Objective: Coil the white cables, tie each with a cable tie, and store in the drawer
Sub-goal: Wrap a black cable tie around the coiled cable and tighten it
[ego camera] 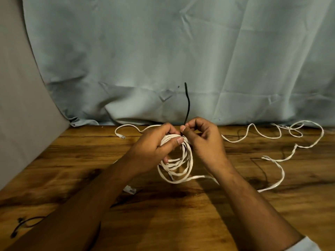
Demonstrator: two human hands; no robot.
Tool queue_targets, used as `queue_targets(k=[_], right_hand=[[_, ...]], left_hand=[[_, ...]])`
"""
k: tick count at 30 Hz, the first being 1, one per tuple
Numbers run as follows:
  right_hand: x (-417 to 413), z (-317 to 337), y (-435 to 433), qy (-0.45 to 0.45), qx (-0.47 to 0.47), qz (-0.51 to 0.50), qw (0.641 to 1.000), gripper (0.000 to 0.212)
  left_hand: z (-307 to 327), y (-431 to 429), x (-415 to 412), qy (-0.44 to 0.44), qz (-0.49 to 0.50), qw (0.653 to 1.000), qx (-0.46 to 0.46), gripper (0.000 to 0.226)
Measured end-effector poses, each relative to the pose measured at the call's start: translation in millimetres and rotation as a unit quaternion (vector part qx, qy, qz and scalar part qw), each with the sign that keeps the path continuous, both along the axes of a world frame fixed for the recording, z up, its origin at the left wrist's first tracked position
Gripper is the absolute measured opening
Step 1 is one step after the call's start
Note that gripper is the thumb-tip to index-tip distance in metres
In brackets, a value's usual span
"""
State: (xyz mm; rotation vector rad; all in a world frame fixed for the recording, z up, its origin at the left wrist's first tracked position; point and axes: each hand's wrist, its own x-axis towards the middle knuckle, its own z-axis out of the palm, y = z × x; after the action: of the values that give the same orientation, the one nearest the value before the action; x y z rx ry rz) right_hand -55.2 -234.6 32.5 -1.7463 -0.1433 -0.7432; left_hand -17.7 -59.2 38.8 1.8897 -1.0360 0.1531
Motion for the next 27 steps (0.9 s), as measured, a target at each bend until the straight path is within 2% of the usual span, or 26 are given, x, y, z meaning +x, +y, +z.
queue_targets(k=[3,9,21,25,27], right_hand=[[-1.3,4.7,0.3,-0.013,-0.005,0.021,1.0,0.007],[-3.9,6.4,-0.8,-0.009,0.015,0.027,0.999,0.007],[1.3,0.3,-4.1,0.065,0.079,0.05,0.994,0.017],[-0.5,2.2,-3.6,0.039,0.084,0.047,0.995,0.013],[-1.7,2.4,-2.0,0.025,0.085,0.047,0.995,0.012]], left_hand=[[0.3,0.5,0.6,0.03,0.005,0.999,-0.011,0.02],[2.3,-0.8,-0.4,-0.012,0.013,1.0,0.014,0.023],[-0.4,-2.6,-3.3,-0.072,0.01,0.996,0.046,0.005],[0.0,-2.4,-3.9,-0.052,0.046,0.996,0.048,0.027],[1.3,-1.5,-4.9,-0.036,0.049,0.998,0.032,0.028]])
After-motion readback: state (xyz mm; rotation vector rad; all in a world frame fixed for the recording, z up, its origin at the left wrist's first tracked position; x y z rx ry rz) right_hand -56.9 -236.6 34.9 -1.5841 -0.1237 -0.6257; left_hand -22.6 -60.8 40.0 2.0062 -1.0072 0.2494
